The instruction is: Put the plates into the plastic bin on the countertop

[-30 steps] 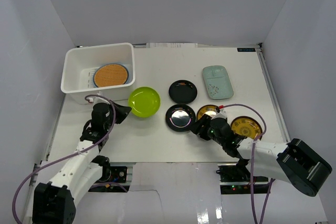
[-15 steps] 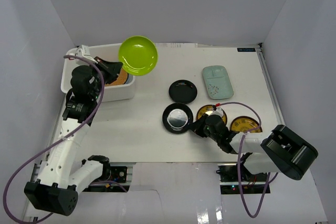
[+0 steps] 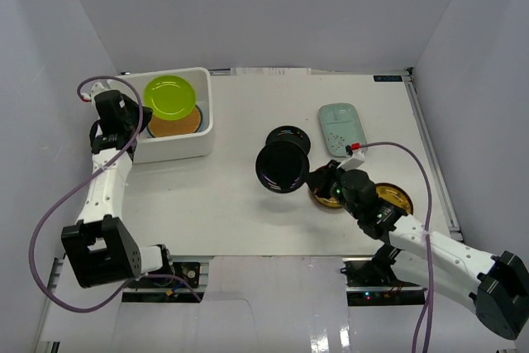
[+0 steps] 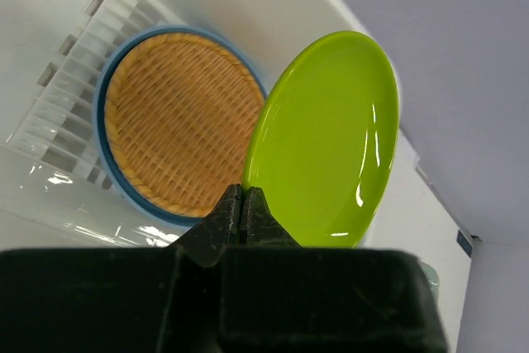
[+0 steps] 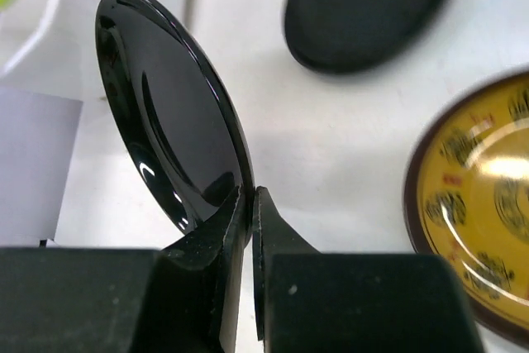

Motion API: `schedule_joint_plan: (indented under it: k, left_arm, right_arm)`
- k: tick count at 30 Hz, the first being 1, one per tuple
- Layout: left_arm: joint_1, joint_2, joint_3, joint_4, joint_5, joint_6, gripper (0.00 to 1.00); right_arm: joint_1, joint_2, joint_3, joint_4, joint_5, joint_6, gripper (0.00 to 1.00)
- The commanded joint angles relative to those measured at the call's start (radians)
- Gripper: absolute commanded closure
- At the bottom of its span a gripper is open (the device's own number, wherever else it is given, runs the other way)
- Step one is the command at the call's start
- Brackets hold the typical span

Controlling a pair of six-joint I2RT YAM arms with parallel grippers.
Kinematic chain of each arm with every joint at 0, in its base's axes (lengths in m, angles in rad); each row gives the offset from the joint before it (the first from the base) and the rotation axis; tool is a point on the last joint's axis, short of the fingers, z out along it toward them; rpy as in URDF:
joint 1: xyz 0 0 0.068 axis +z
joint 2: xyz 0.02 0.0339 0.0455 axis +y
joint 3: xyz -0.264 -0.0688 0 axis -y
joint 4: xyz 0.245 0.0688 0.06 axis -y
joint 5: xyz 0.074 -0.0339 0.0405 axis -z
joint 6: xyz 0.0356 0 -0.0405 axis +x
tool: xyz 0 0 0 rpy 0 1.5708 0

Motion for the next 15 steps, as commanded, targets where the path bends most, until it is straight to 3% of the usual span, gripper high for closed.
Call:
schedule_joint_plan:
  k: [1, 6, 15]
  left_arm:
    - [0.023, 0.047, 0.036, 0.015, 0.005, 0.014, 1.00]
    - [0.049, 0.170, 0.068, 0.000, -0.030, 0.034, 1.00]
    - [0.066, 0.270, 0.070, -0.013, -0.112, 0.083, 1.00]
  right_arm:
    - [0.003, -0.026, 0.127, -0.054, 0.016, -0.140, 0.92]
    - [0.002, 0.026, 0.277, -0.068, -0.024, -0.215, 0.92]
    - [0.005, 0.307, 0.543, -0.017, -0.157, -0.281, 0.92]
